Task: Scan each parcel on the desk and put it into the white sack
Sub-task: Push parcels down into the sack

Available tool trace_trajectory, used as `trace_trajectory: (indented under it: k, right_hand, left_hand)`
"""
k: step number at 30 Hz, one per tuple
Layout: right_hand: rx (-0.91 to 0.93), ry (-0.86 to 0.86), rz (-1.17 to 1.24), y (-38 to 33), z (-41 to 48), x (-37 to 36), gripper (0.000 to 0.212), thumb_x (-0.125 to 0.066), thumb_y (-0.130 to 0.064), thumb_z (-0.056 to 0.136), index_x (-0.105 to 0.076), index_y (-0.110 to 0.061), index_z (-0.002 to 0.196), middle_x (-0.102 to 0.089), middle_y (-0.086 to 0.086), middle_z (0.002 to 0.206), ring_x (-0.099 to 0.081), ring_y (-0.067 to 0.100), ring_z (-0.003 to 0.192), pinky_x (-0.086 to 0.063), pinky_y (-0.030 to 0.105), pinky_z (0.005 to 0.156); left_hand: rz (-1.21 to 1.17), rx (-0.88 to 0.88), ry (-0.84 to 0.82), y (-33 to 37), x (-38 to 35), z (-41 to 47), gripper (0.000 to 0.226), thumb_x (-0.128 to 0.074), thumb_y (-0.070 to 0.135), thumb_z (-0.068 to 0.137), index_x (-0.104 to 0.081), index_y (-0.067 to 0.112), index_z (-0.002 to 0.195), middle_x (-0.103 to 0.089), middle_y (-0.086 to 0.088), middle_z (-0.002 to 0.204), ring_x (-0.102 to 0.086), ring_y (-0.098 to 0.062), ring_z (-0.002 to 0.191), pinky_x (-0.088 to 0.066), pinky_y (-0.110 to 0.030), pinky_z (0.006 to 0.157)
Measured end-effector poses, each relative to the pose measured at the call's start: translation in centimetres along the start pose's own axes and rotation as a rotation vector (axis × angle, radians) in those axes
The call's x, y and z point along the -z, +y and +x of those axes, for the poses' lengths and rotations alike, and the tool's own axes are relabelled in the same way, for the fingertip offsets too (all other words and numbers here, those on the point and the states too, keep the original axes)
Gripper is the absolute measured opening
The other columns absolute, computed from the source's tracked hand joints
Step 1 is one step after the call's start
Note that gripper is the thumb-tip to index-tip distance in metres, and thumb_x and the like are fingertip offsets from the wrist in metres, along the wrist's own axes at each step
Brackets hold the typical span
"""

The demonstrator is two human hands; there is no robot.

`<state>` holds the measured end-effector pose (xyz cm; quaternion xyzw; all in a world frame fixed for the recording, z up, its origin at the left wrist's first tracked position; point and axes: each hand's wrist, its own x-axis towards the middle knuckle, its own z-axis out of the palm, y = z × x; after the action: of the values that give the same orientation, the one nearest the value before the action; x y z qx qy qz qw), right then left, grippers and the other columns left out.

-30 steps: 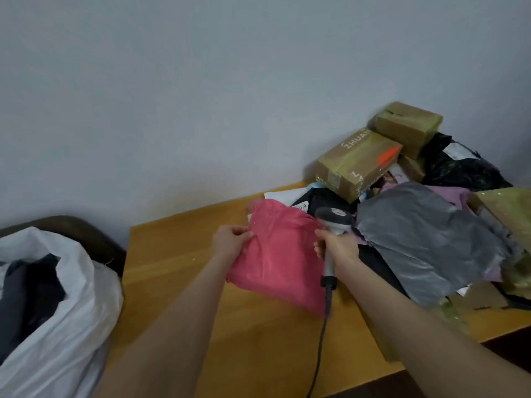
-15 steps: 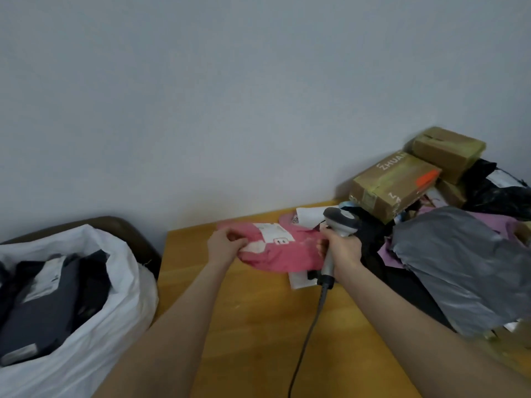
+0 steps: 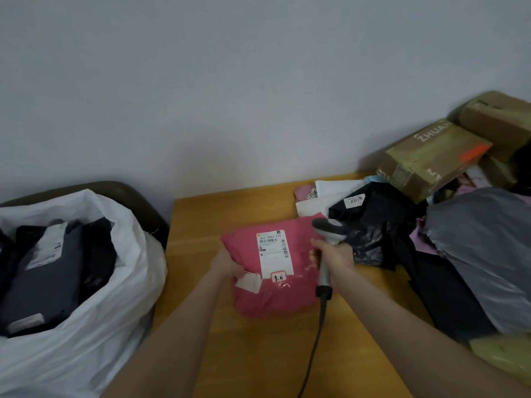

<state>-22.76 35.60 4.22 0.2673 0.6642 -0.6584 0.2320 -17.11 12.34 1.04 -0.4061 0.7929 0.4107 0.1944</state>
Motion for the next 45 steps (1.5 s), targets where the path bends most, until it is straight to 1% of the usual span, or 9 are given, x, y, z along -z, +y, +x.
trace_trajectory:
  k: [5, 9, 12, 14, 19, 23, 28, 33, 45]
  right_hand:
    - [0.021, -0.007, -0.155, 0.7, 1.0, -1.5, 0.019, -0.073, -0.016, 0.084, -0.057, -0.010, 0.077, -0.058, 0.003, 0.071, -0.055, 0.019, 0.067, -0.046, 0.035, 0.074]
    - [0.013, -0.044, -0.261, 1.7, 1.9, -2.7, 0.020, -0.077, -0.019, 0.080, -0.062, -0.010, 0.086, -0.061, 0.001, 0.079, -0.059, 0.023, 0.078, -0.052, 0.042, 0.088]
    - [-0.061, -0.089, -0.262, 2.7, 2.4, -3.5, 0.031, -0.079, -0.019, 0.077, -0.065, -0.006, 0.102, -0.068, 0.010, 0.101, -0.063, 0.031, 0.098, -0.051, 0.048, 0.094]
    - [-0.081, -0.111, -0.237, 3.4, 2.4, -3.9, 0.039, -0.078, -0.016, 0.078, -0.063, -0.005, 0.112, -0.066, 0.011, 0.112, -0.060, 0.031, 0.109, -0.049, 0.047, 0.097]
    - [-0.052, -0.107, -0.183, 4.1, 1.6, -5.0, 0.030, -0.077, -0.014, 0.080, -0.062, -0.009, 0.106, -0.065, 0.007, 0.103, -0.060, 0.026, 0.097, -0.051, 0.037, 0.078]
    - [0.013, -0.066, -0.134, 2.8, -0.6, -5.4, 0.023, -0.077, -0.013, 0.079, -0.066, -0.003, 0.096, -0.071, 0.013, 0.090, -0.065, 0.027, 0.076, -0.054, 0.042, 0.072]
    - [0.156, -0.056, -0.079, 2.5, -5.6, -5.3, 0.013, -0.069, -0.004, 0.084, -0.065, -0.003, 0.072, -0.062, 0.008, 0.056, -0.054, 0.013, 0.043, -0.044, 0.021, 0.044]
    - [0.238, -0.112, -0.109, 2.4, -10.3, -5.7, 0.017, -0.068, -0.003, 0.085, -0.062, -0.004, 0.068, -0.059, 0.005, 0.050, -0.052, 0.013, 0.040, -0.044, 0.023, 0.045]
    - [0.283, -0.174, -0.169, 1.8, -16.5, -3.6, 0.023, -0.061, -0.001, 0.082, -0.060, -0.006, 0.059, -0.058, 0.006, 0.048, -0.050, 0.015, 0.041, -0.043, 0.026, 0.047]
  left_hand:
    - [-0.008, 0.015, 0.053, -0.3, -0.7, 3.0, 0.038, -0.071, 0.016, 0.074, -0.061, 0.001, 0.107, -0.066, -0.016, 0.103, -0.063, -0.030, 0.097, -0.052, -0.037, 0.081]
    - [-0.271, 0.082, 0.040, -0.9, -2.0, 3.4, 0.033, -0.066, 0.024, 0.089, -0.061, -0.008, 0.097, -0.068, -0.009, 0.072, -0.062, -0.033, 0.083, -0.051, -0.040, 0.086]
    - [-0.482, 0.119, -0.016, -1.5, -2.7, 3.8, 0.050, -0.069, 0.026, 0.087, -0.053, -0.005, 0.123, -0.064, -0.017, 0.112, -0.061, -0.034, 0.105, -0.050, -0.040, 0.088]
    - [-0.564, 0.112, -0.009, -1.3, -2.9, 4.0, 0.051, -0.071, 0.021, 0.085, -0.052, -0.005, 0.125, -0.061, -0.018, 0.116, -0.061, -0.034, 0.104, -0.050, -0.037, 0.080]
    - [-0.625, 0.092, -0.033, -1.0, -1.7, 4.0, 0.032, -0.076, 0.017, 0.079, -0.058, -0.001, 0.098, -0.060, -0.009, 0.070, -0.056, -0.013, 0.039, -0.047, -0.026, 0.047]
    - [-0.684, 0.039, -0.066, -0.1, 0.5, 3.1, 0.033, -0.073, 0.010, 0.082, -0.057, -0.003, 0.107, -0.062, -0.008, 0.081, -0.061, -0.018, 0.060, -0.053, -0.031, 0.055]
    - [-0.709, -0.091, -0.026, 1.2, 3.9, 1.4, 0.040, -0.069, 0.007, 0.085, -0.055, -0.011, 0.118, -0.064, -0.025, 0.111, -0.066, -0.016, 0.058, -0.057, -0.027, 0.058]
    - [-0.744, -0.151, 0.043, 1.9, 6.0, -1.1, 0.043, -0.069, 0.007, 0.084, -0.054, -0.010, 0.121, -0.061, -0.024, 0.118, -0.063, -0.036, 0.099, -0.052, -0.038, 0.082]
    - [-0.739, -0.193, 0.137, 1.1, 6.1, -6.5, 0.046, -0.067, 0.009, 0.086, -0.051, -0.007, 0.126, -0.059, -0.020, 0.123, -0.060, -0.036, 0.108, -0.050, -0.033, 0.074]
